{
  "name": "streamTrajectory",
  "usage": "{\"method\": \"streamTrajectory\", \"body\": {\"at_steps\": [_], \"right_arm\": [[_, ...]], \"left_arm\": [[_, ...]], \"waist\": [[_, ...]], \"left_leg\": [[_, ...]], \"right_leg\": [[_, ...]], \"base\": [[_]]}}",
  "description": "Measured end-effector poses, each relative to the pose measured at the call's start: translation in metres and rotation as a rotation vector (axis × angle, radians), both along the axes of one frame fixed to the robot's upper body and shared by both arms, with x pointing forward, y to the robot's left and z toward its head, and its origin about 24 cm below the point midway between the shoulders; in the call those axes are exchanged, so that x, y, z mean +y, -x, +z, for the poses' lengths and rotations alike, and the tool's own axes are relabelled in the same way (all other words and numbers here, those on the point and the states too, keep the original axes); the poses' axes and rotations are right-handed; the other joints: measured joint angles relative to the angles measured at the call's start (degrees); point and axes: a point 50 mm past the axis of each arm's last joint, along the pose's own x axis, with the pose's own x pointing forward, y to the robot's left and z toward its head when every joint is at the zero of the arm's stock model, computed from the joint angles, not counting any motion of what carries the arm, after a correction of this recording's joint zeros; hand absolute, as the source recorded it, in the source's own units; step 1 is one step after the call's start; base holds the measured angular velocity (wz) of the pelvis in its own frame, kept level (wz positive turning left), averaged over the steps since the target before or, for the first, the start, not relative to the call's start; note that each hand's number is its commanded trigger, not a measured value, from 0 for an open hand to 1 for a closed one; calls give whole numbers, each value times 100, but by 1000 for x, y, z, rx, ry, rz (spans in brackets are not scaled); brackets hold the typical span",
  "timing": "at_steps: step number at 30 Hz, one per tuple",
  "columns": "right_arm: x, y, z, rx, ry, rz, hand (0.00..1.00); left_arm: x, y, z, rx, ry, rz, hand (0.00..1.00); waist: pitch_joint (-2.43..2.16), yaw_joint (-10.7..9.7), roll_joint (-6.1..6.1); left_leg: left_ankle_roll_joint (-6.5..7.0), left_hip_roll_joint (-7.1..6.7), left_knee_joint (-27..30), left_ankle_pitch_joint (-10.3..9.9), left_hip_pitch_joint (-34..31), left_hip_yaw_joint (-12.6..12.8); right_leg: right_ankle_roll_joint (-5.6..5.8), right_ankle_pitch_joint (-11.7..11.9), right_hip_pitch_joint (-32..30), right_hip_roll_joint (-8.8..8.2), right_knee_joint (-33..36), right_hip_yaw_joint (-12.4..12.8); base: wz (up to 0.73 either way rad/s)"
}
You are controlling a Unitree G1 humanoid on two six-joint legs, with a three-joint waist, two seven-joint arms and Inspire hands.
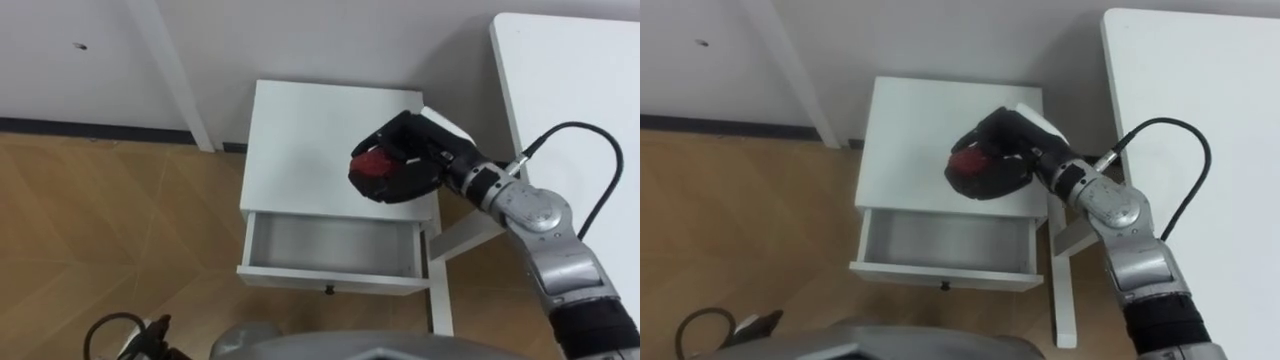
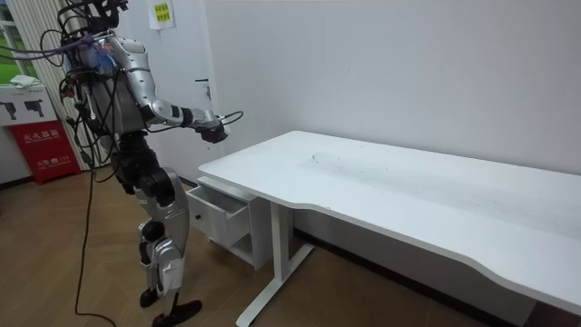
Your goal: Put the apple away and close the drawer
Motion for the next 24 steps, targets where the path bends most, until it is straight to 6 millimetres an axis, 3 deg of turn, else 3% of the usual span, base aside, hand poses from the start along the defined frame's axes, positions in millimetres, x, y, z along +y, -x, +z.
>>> {"method": "streamTrajectory", "body": {"at_steps": [11,12,14,24], "right_arm": [[10,3,1,22,-11,80,100],[10,3,1,23,-11,83,89],[11,3,0,29,-8,97,0],[13,5,-2,34,10,104,0]], "left_arm": [[-5,-1,-2,13,43,-7,0],[-6,-1,-2,13,44,-8,0],[-6,-1,-2,13,45,-8,0],[-7,0,-2,13,45,-7,0]], "waist": [[-4,-5,25],[-4,-5,25],[-4,-7,26],[-11,-5,32]], "left_leg": [[0,-17,-7,0,2,-87],[0,-18,-6,0,4,-97],[0,-20,-2,0,11,-123],[0,-22,2,0,26,-125]], "right_leg": [[0,0,36,0,-1,-4],[0,0,44,0,-3,-5],[0,0,67,3,-9,-6],[0,0,71,2,-9,0]], "base": [[3],[9],[7],[0]]}}
